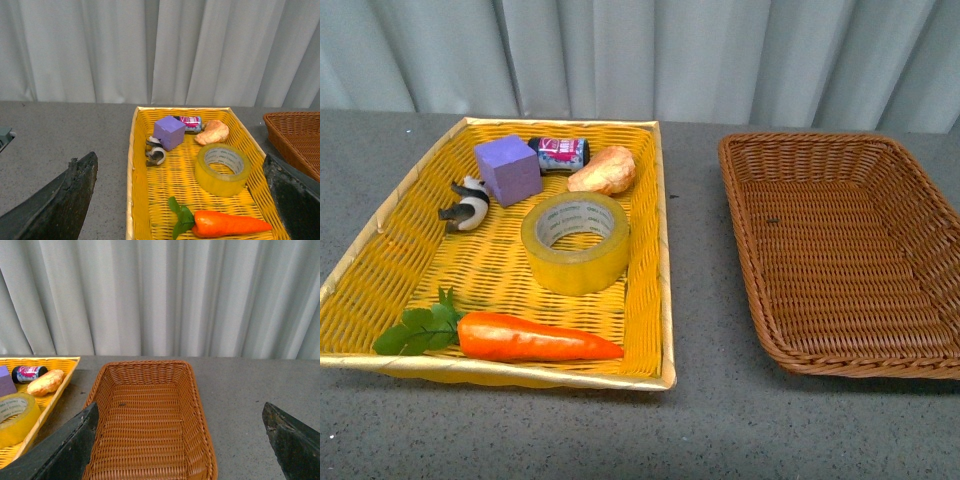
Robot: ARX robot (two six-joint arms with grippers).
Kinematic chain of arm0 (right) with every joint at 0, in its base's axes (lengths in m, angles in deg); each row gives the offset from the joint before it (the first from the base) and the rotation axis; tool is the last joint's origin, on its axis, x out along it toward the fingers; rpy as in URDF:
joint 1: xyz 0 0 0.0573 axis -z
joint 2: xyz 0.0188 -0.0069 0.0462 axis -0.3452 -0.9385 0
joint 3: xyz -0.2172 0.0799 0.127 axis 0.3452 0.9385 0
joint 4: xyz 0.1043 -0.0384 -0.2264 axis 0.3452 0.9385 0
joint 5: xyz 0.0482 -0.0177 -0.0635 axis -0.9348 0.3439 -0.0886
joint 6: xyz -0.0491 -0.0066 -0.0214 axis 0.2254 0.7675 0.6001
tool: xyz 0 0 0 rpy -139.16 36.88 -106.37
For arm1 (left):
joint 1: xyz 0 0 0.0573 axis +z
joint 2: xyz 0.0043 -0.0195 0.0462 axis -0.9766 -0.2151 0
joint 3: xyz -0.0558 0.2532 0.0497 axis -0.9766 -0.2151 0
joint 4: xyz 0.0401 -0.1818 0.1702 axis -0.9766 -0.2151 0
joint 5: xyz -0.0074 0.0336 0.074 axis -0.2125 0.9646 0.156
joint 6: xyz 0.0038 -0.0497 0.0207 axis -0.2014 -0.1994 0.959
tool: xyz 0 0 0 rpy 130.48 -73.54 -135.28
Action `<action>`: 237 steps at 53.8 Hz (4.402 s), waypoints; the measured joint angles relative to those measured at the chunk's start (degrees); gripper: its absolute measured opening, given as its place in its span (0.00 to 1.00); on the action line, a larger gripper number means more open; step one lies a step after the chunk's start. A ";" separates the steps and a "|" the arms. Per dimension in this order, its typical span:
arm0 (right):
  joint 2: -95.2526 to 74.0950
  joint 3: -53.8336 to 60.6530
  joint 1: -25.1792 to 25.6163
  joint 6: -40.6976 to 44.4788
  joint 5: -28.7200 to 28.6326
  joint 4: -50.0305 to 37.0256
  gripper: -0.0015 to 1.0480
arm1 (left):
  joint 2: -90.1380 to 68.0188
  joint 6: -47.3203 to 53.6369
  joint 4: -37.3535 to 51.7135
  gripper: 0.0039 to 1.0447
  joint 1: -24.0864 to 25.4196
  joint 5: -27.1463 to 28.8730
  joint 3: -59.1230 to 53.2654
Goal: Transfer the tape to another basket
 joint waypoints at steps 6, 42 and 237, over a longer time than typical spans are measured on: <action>0.00 0.00 -0.02 0.00 0.00 0.00 0.91 | 0.00 0.00 0.00 0.94 0.00 0.00 0.00; 0.00 0.00 -0.02 0.00 0.00 0.00 0.91 | 0.00 0.00 0.00 0.94 0.00 0.00 0.00; 0.04 0.00 0.02 0.00 0.00 0.00 0.91 | -123.16 -26.21 -9.81 0.15 -17.14 12.87 72.57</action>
